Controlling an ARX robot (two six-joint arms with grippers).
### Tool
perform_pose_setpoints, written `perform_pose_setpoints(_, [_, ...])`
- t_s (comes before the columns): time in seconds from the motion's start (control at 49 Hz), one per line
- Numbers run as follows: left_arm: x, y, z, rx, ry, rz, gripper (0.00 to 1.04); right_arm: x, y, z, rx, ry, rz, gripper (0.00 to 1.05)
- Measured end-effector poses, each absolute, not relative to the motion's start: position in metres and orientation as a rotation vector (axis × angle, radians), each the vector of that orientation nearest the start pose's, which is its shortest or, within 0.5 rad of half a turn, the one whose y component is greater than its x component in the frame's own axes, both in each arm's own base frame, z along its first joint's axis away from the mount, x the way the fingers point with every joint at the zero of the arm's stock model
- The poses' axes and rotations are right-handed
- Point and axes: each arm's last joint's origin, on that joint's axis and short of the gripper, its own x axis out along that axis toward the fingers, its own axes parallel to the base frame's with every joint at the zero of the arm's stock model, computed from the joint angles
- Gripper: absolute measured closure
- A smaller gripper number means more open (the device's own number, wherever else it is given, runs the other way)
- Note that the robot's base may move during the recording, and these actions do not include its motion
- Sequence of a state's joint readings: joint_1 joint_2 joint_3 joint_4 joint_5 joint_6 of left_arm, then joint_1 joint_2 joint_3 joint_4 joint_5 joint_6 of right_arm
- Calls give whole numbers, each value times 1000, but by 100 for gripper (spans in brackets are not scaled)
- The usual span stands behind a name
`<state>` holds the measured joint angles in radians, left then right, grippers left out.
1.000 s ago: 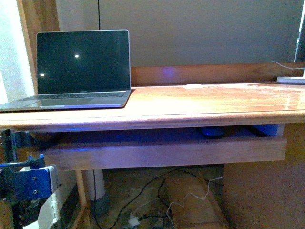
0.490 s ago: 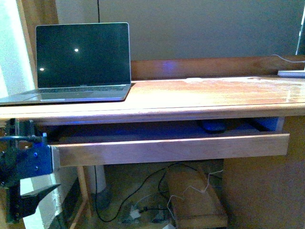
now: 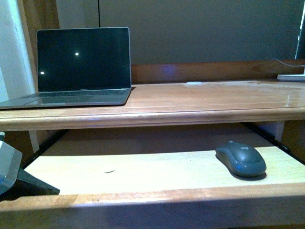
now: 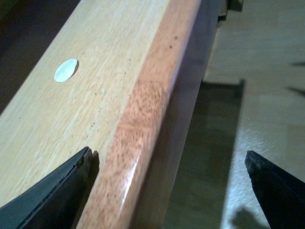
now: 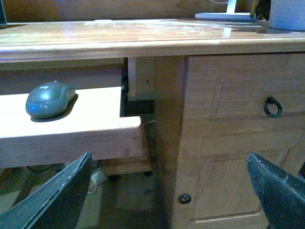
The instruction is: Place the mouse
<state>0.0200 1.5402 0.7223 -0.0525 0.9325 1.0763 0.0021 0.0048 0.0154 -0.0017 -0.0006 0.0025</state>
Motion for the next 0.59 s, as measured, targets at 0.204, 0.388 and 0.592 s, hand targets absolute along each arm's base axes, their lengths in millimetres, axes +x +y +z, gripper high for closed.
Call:
perform_pose_setpoints(0.204, [265,-27,199,243,162,-1047,8,97,0,168,2,-9,3,7])
perform_pose_setpoints(0.388, [260,-20,254,-94,142,-546,8,97,0,168,2,-9,3,7])
perform_pose_setpoints(0.592, [216,-7,252,-142,200,-152,8,97,0,168,3,-9,3,7])
